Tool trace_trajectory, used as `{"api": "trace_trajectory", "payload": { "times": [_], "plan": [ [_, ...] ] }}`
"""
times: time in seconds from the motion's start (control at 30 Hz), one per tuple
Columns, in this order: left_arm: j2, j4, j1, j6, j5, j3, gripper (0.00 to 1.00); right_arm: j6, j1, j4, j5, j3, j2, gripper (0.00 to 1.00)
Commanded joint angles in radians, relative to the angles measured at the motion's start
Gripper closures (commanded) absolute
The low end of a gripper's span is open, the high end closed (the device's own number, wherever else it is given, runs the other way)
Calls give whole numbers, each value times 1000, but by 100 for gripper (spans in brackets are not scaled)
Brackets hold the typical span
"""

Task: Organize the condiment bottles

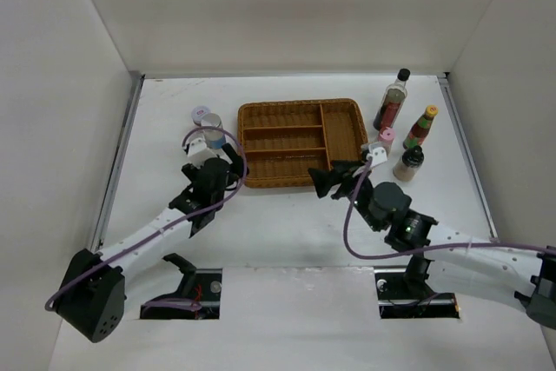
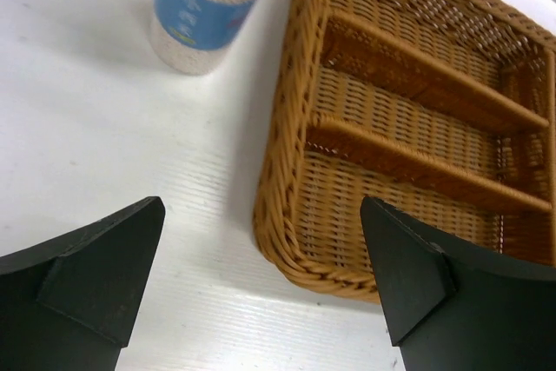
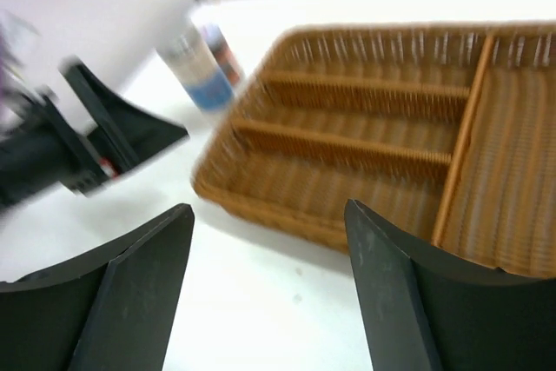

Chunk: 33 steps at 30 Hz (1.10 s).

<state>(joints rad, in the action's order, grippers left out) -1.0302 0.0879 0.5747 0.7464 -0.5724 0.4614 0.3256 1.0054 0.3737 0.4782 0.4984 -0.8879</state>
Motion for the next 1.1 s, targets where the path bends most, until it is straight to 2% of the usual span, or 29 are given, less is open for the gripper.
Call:
{"api": "trace_trajectory", "payload": {
  "times": [0.0,0.03,0.1,0.13,0.2,0.27,0.3,0.37,0.4,0.5,0.57,0.73,0.77,0.8,0.87,0.97,1.07],
  "plan": [
    [64,-82,-64,-38,25,78,0,20,-6,114,30,10,59,23],
    [80,-95,-84,-45,31,82,0,27,-6,140,33,-24,67,24],
    [110,-132,-124,-64,25,95,0,46,-6,191,27,-72,73,31],
    [114,-163,-141,-70,13,112,0,61,-6,198,17,-78,70,38],
    [111,-230,-155,-103,-33,160,0,66,-15,192,-21,-66,49,65],
    [108,-273,-154,-140,-73,204,0,58,-18,185,-53,-57,17,76],
    [107,-277,-152,-162,-87,218,0,58,-17,189,-53,-58,0,77],
    [99,-271,-155,-192,-92,244,0,56,-17,202,-36,-63,-32,74],
    [96,-261,-158,-202,-92,253,0,56,-17,209,-27,-66,-46,69],
    [75,-193,-172,-248,-73,261,0,67,-34,238,-3,-80,-88,42],
    [33,-160,-175,-248,-60,269,3,66,-55,246,-10,-81,-109,29],
    [-91,-133,-164,-257,-60,330,26,69,-60,255,-29,-89,-115,15],
    [-114,-107,-172,-265,-55,335,38,69,-60,257,-33,-89,-114,13],
    [-138,-77,-180,-271,-52,341,44,69,-60,260,-38,-90,-112,12],
    [-194,-48,-187,-288,-50,371,41,69,-60,263,-46,-90,-129,11],
    [-273,-37,-189,-335,-46,427,22,70,-64,261,-58,-80,-158,11],
    [-321,-20,-187,-355,-49,453,12,69,-61,263,-70,-72,-177,10]
  ]
}}
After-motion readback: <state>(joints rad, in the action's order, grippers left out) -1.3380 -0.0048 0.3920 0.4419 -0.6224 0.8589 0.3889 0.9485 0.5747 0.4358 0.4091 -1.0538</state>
